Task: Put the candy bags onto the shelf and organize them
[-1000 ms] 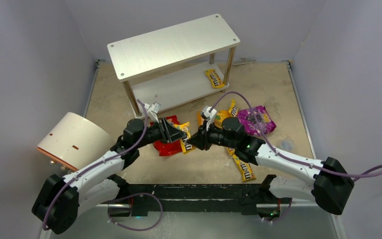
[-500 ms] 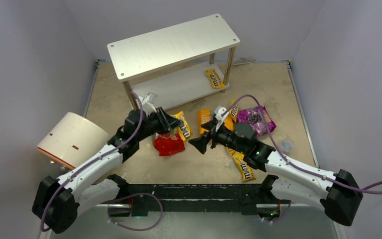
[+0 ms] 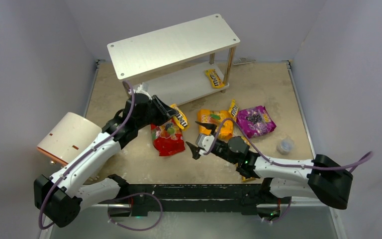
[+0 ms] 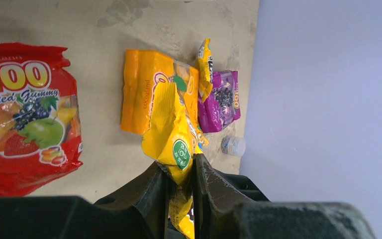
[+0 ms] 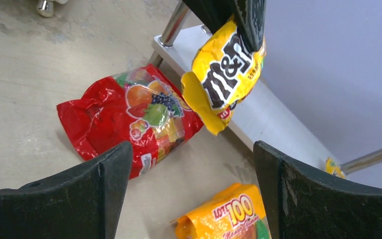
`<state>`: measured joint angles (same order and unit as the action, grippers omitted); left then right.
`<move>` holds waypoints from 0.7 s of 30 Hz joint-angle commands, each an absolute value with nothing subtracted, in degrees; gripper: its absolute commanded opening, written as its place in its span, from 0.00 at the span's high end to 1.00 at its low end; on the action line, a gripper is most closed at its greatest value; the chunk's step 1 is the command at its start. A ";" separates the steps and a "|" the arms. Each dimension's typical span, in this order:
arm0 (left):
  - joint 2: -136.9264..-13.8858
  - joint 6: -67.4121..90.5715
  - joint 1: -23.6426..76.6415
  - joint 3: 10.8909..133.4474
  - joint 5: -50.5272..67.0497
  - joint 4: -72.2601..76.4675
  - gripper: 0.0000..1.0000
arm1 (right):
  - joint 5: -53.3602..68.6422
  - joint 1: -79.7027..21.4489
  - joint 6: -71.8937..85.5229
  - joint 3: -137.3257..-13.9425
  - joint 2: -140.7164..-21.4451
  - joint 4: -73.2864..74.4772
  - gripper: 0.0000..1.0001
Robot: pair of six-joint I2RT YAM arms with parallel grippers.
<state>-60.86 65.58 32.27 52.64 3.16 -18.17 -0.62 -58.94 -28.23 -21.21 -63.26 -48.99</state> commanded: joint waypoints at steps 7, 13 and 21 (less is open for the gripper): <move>-58.36 71.01 32.30 50.62 6.67 -16.61 0.91 | -5.40 -60.29 -40.65 -23.95 -72.13 -66.89 0.18; -58.27 71.58 32.30 49.44 7.68 -16.16 0.91 | -4.53 -60.29 -41.42 -25.88 -74.46 -67.19 0.35; -58.49 72.33 32.26 47.40 8.69 -14.12 0.91 | -1.76 -60.29 -40.39 -26.19 -73.56 -66.29 0.56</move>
<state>-59.33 71.18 32.27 48.12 7.03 -17.54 -3.05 -60.05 -40.14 -23.79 -74.85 -63.68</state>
